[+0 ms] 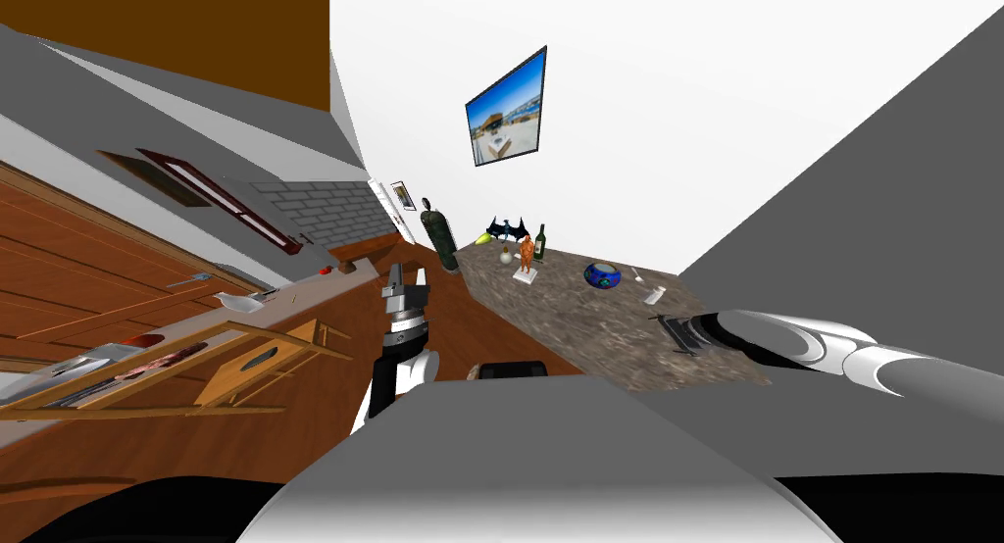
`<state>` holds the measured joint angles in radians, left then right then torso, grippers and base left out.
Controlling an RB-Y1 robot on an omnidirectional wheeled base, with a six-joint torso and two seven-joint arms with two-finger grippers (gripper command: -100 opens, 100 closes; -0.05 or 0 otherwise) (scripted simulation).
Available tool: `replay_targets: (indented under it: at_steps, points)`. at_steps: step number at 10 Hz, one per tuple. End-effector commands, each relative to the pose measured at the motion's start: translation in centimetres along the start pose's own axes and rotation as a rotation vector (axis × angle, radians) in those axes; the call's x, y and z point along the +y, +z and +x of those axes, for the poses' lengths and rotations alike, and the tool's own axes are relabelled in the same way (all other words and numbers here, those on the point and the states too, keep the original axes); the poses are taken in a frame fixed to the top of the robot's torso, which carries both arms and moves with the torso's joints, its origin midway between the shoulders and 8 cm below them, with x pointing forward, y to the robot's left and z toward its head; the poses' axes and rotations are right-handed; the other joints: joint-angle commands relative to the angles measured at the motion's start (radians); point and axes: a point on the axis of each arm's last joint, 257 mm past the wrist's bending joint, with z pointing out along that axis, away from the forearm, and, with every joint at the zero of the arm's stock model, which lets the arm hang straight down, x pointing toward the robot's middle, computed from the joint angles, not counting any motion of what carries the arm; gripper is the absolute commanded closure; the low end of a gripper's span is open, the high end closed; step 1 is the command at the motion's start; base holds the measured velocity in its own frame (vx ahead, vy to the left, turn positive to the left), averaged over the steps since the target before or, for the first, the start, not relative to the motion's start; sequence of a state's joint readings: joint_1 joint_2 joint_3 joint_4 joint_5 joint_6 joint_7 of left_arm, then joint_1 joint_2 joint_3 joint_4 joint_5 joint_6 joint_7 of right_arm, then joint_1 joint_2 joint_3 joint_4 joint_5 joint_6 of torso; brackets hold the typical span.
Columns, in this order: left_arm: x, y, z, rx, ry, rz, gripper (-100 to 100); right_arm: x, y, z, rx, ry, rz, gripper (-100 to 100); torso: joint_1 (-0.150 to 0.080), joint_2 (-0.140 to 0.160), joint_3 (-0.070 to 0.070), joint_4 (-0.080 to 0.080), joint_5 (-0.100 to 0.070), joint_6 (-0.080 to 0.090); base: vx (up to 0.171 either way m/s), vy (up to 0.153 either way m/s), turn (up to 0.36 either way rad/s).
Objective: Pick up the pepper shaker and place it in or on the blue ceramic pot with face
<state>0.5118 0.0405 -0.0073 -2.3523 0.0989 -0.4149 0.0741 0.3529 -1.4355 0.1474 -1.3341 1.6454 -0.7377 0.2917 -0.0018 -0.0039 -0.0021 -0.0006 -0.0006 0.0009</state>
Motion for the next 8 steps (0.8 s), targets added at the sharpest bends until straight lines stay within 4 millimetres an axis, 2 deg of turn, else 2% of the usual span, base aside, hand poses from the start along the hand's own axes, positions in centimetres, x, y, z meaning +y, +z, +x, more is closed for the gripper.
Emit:
replay_targets:
  at_steps: [1, 8]
  points:
    - [0.0, 0.0, 0.0, 0.0, 0.0, 0.0, 0, 0.6, -0.2, 1.4, 0.038, -0.031, -0.021, -100, 0.0, 0.0, 0.0, 0.0, 0.0, 0.0, 0.076, -0.014, 0.112]
    - [0.0, 0.0, 0.0, 0.0, 0.0, 0.0, 0, 3.7, -1.7, 6.6, 0.201, -0.169, -0.127, -100, 0.0, -0.002, -0.001, -0.001, 0.0, 0.0, 0.093, -0.026, 0.094]
